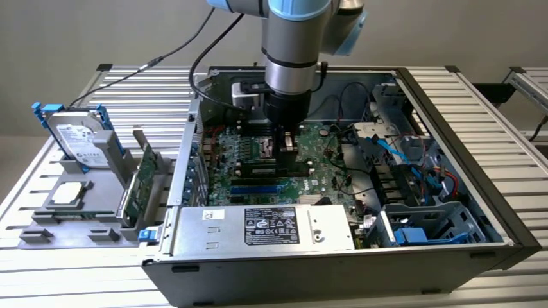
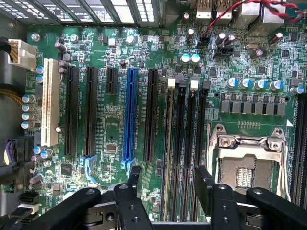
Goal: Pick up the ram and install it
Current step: 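Insert the ram into the slot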
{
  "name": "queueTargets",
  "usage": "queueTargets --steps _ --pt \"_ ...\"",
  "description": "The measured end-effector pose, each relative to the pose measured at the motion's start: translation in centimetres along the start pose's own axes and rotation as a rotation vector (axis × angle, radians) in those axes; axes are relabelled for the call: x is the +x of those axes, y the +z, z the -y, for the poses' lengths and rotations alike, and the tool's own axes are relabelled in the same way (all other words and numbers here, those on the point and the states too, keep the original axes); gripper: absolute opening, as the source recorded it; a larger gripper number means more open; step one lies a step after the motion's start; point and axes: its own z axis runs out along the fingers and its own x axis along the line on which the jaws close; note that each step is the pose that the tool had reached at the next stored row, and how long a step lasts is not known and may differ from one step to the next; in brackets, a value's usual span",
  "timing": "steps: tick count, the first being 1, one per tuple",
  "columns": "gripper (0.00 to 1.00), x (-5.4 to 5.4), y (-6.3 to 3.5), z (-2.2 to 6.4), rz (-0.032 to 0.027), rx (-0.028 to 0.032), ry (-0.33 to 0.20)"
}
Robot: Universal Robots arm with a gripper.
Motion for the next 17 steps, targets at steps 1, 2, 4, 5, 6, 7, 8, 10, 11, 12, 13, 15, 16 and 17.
queueTargets --steps 1,2,4,5,6,7,8,10,11,12,13,15,16,17 --pt "0.57 0.0 -0.22 -0.02 -0.0001 0.0 0.0" --pt "0.57 0.1 -0.55 -0.04 -0.0001 0.0 0.0" --pt "0.57 0.1 -1.23 -0.07 -0.0003 -0.0001 0.0" --pt "0.57 0.1 -1.46 -0.08 0.0 0.0 0.0" --pt "0.57 0.2 -1.62 -0.09 -0.0001 -0.0001 0.0" --pt "0.55 0.2 -1.64 -0.09 0.0 0.0 0.0" --pt "0.48 0.2 -1.64 -0.09 -0.0001 0.0 0.0" --pt "0.42 0.2 -1.64 -0.09 0.0 0.0 0.0" --pt "0.36 0.2 -1.64 -0.09 0.0 0.0 0.0" --pt "0.3 0.2 -1.64 -0.09 0.0 0.0 0.0" --pt "0.3 0.2 -1.64 -0.09 0.0 0.0 0.0" --pt "0.24 0.2 -1.64 -0.09 -0.0001 0.0 0.0" --pt "0.18 0.2 -1.64 -0.09 -0.0001 0.0 0.0" --pt "0.13 0.2 -1.64 -0.09 -0.0001 0.0 0.0"
